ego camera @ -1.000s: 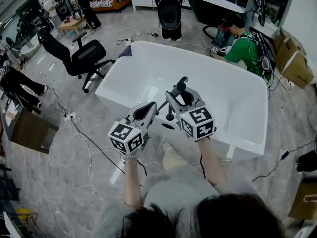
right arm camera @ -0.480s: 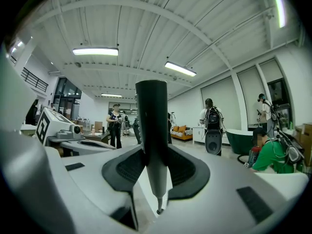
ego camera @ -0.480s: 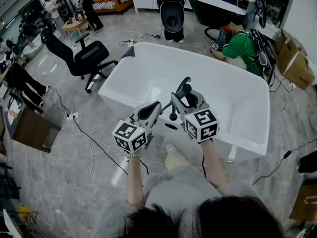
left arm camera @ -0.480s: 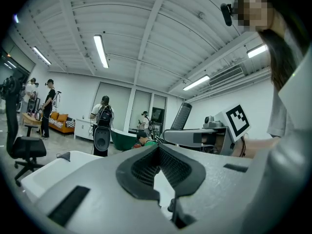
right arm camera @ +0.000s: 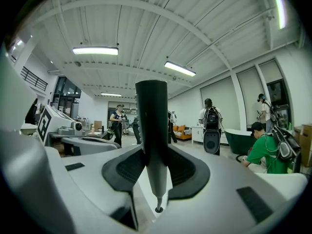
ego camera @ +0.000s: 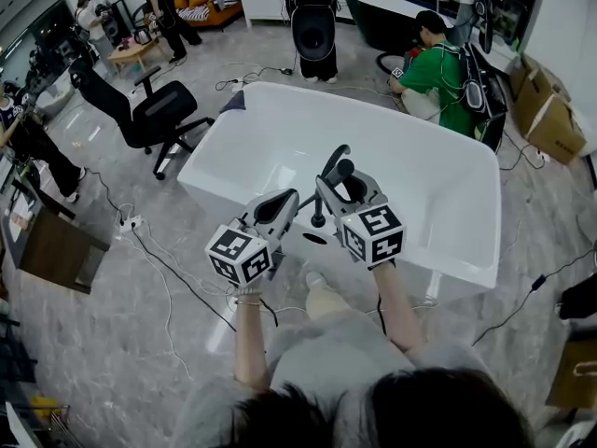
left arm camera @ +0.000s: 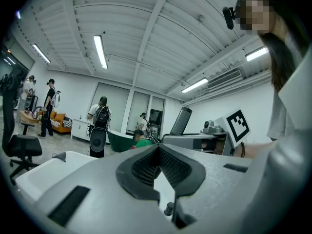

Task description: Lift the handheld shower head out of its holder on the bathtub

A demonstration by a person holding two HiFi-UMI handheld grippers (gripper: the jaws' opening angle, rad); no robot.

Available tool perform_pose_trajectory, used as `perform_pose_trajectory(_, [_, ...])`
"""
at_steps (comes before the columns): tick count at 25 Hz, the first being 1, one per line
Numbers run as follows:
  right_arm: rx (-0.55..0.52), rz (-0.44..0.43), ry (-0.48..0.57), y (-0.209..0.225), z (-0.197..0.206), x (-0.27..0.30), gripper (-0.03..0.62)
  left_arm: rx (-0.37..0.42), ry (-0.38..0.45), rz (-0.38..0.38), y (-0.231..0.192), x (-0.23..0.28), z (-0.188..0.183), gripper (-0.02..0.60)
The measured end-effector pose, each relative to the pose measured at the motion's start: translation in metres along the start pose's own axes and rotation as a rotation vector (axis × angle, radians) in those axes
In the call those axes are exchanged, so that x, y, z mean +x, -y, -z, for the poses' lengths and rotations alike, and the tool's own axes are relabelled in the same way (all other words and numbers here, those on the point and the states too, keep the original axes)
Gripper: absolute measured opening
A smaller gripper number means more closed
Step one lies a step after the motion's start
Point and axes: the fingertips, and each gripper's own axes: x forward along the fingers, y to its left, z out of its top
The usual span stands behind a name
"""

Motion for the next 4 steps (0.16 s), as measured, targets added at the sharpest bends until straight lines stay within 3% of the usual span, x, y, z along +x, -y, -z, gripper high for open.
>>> perform_pose_trajectory(4, [0.007, -0.003, 0.002, 0.0025, 0.0006, -0.0034, 0.132, -0.002, -0.005, 0.001, 0.0050, 0.0026, 0.0020, 0.005])
